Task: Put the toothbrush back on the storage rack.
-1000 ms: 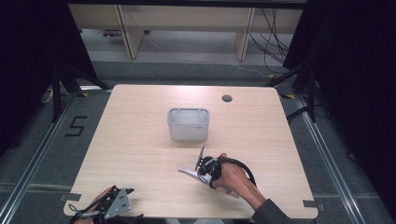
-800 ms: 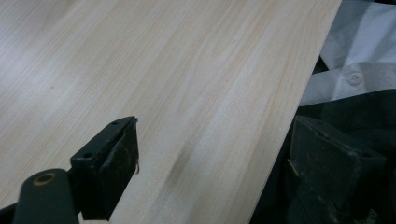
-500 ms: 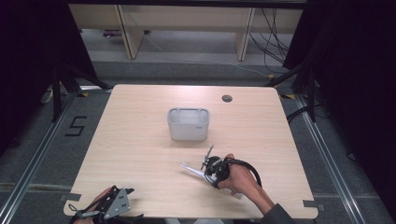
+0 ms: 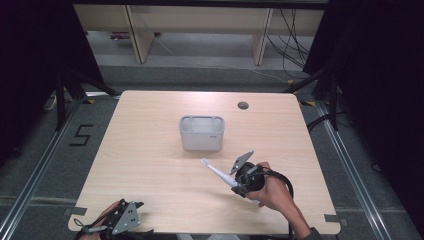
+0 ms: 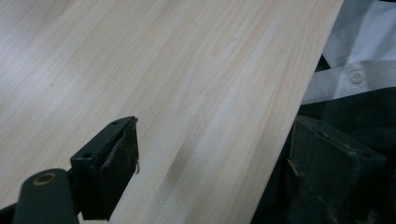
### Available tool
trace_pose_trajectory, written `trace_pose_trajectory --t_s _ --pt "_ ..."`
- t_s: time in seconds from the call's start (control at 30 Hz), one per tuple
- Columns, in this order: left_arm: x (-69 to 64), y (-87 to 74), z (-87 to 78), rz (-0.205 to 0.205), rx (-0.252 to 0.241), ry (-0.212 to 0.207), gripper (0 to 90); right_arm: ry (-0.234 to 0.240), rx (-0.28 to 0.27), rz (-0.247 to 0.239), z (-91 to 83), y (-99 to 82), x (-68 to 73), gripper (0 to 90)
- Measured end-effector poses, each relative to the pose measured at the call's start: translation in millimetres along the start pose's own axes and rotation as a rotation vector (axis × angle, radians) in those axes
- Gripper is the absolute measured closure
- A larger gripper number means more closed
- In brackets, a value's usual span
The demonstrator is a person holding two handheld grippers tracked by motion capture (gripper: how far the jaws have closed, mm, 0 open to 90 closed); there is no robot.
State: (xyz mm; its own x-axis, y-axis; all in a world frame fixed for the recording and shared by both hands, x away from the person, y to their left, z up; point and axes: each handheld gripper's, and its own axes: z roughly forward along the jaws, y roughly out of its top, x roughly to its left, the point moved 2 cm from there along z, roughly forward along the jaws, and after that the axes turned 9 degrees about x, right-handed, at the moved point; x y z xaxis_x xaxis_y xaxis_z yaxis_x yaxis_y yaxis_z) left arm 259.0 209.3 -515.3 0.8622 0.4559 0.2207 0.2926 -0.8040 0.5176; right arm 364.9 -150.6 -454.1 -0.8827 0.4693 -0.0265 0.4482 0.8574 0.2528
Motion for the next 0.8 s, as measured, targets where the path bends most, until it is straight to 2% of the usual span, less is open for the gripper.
trace_pose_trajectory --t_s 0.03,0.07,0.1,0.13,0.17,0.2,0.23,0.27,0.3,0.4,0.43,0.47,0.5,0.53,0.6,0.63,0.7,0.77,0.8 --pt "0.7 -0.1 -0.5 0.004 0.005 0.008 15.4 0.0 0.0 0.0 0.0 0.0 0.0 66.5" --pt "0.9 -0.2 -0.6 0.002 0.002 0.008 15.4 -0.009 -0.046 0.002 -5.1 -1.4 -2.2 66.5" --pt "0.9 -0.2 -0.6 0.002 0.002 0.008 15.4 -0.009 -0.046 0.002 -5.1 -1.4 -2.2 66.5" --pt "-0.1 -0.1 -0.2 -0.01 -0.005 0.002 15.4 -0.014 -0.079 0.011 -8.2 -2.2 -4.0 66.5" --pt "0.0 0.0 -0.3 -0.007 -0.003 0.002 15.4 -0.013 -0.085 0.019 -9.8 -2.7 -4.5 66.6" --pt "0.1 0.0 -0.3 -0.003 -0.001 0.006 15.4 -0.017 -0.111 -0.001 -11.1 -2.4 -6.9 66.5" --pt "0.1 0.0 -0.3 -0.003 -0.001 0.006 15.4 -0.017 -0.111 -0.001 -11.1 -2.4 -6.9 66.5" --pt "0.2 0.0 -0.1 -0.002 -0.001 0.002 15.4 -0.017 -0.122 0.029 -14.9 -3.0 -7.7 66.5" --pt "-0.6 -0.3 0.4 -0.018 -0.002 -0.003 15.4 -0.025 -0.144 0.013 -14.7 -2.1 -9.7 66.5" --pt "-0.1 0.0 -0.1 -0.007 -0.004 0.0 15.4 -0.039 -0.214 0.031 -17.4 1.0 -14.5 66.5" --pt "0.1 0.0 -0.2 -0.001 0.0 0.001 15.4 -0.051 -0.233 0.07 -19.6 1.2 -15.0 66.5" --pt "0.2 0.0 -0.2 0.001 0.001 0.001 15.4 -0.044 -0.251 0.078 -19.5 2.4 -16.6 66.5" --pt "0.0 -0.1 0.0 -0.004 0.0 0.002 15.4 -0.044 -0.251 0.078 -19.5 2.4 -16.6 66.5" --pt "-0.1 -0.1 -0.3 -0.008 -0.004 0.001 15.4 -0.057 -0.308 0.062 -18.7 5.5 -22.3 66.5" --pt "0.6 -0.3 -0.5 -0.001 0.003 0.01 15.4 -0.053 -0.324 0.068 -18.9 6.7 -24.5 66.5" --pt "0.0 -0.2 -0.3 -0.007 -0.004 0.003 15.4 -0.049 -0.357 0.104 -20.7 8.6 -26.5 66.5" --pt "0.8 -0.2 -0.6 0.003 0.003 0.012 15.4 -0.054 -0.397 0.116 -22.8 11.0 -30.2 66.5" --pt "-0.2 0.1 -0.4 -0.008 -0.008 0.001 15.4 -0.048 -0.399 0.112 -24.7 12.0 -31.5 66.5" --pt "1.1 -0.2 -0.6 0.006 0.004 0.006 15.4 -0.065 -0.424 0.108 -26.7 15.2 -33.7 66.5"
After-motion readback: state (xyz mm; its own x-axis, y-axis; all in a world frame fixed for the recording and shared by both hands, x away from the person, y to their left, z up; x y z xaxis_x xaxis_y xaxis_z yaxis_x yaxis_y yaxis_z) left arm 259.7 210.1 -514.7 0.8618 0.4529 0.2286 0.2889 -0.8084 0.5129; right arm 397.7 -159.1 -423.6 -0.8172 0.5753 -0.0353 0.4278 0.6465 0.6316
